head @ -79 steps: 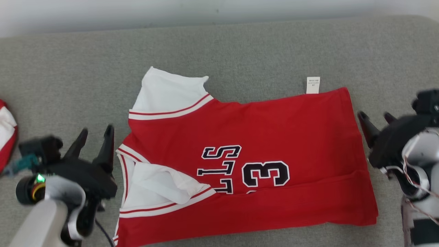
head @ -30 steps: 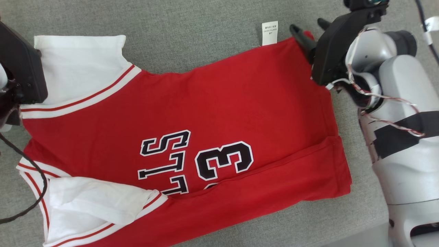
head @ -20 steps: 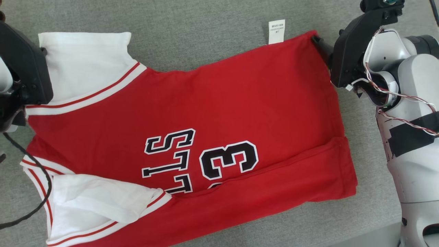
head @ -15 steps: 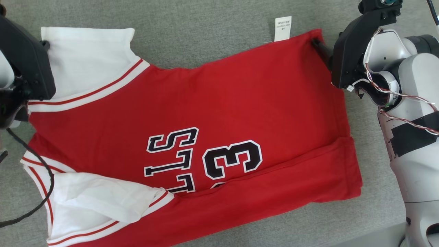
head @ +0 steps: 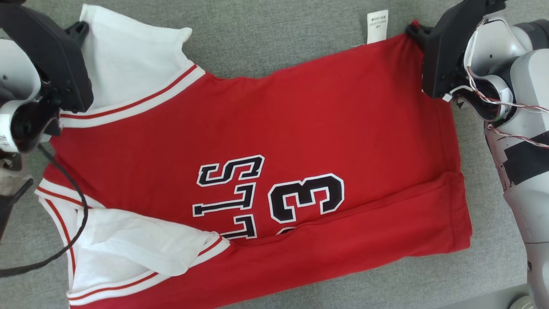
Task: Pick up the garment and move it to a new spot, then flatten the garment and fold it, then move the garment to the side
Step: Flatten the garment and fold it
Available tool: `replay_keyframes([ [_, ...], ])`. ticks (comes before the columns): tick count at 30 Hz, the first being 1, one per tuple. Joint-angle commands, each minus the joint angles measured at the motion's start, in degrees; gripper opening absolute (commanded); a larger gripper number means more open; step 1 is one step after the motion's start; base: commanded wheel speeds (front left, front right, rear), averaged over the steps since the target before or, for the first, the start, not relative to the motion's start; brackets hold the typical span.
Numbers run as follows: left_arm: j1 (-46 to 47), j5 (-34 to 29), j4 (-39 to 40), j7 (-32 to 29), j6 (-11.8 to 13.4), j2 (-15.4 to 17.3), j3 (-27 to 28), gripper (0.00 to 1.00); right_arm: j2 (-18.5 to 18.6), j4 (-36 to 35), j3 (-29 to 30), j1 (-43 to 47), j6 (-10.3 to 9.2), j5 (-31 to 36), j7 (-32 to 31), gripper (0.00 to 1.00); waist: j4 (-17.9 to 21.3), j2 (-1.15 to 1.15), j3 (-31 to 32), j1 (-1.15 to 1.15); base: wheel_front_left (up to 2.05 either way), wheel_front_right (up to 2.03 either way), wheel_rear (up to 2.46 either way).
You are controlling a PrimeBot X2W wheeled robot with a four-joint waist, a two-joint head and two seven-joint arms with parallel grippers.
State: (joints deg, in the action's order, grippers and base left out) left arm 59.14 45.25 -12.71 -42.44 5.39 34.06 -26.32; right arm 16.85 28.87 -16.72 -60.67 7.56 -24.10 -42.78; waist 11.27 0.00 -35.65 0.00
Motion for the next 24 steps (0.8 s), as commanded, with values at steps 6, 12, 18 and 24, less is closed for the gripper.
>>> replay_keyframes([
  [6,1.3,-2.2,-2.8,10.0,-2.9,-1.6,0.9,0.0,-0.2,2.0,0.8,0.7,-0.15,0.8,6.4,0.0,-0.4,0.0,2.0,0.0,0.0,0.0,0.0],
  [12,0.5,-3.4,-6.4,19.1,-5.2,-3.4,1.3,0.0,0.2,4.5,1.1,2.2,-0.15,0.8,9.7,0.0,-1.4,0.0,5.0,0.0,0.0,0.0,0.0],
  [18,-5.0,-0.9,-6.8,23.5,-7.5,-5.2,1.0,0.0,1.3,3.8,-1.1,5.9,-0.15,-1.2,11.8,0.0,-3.0,0.0,10.0,0.0,0.0,0.0,0.0],
  [24,-12.7,-0.8,-2.7,28.5,-10.0,-4.4,-0.1,0.0,3.0,2.1,-2.7,10.7,-0.15,-2.8,14.5,0.0,-4.1,0.0,14.3,0.0,0.0,0.0,0.0],
])
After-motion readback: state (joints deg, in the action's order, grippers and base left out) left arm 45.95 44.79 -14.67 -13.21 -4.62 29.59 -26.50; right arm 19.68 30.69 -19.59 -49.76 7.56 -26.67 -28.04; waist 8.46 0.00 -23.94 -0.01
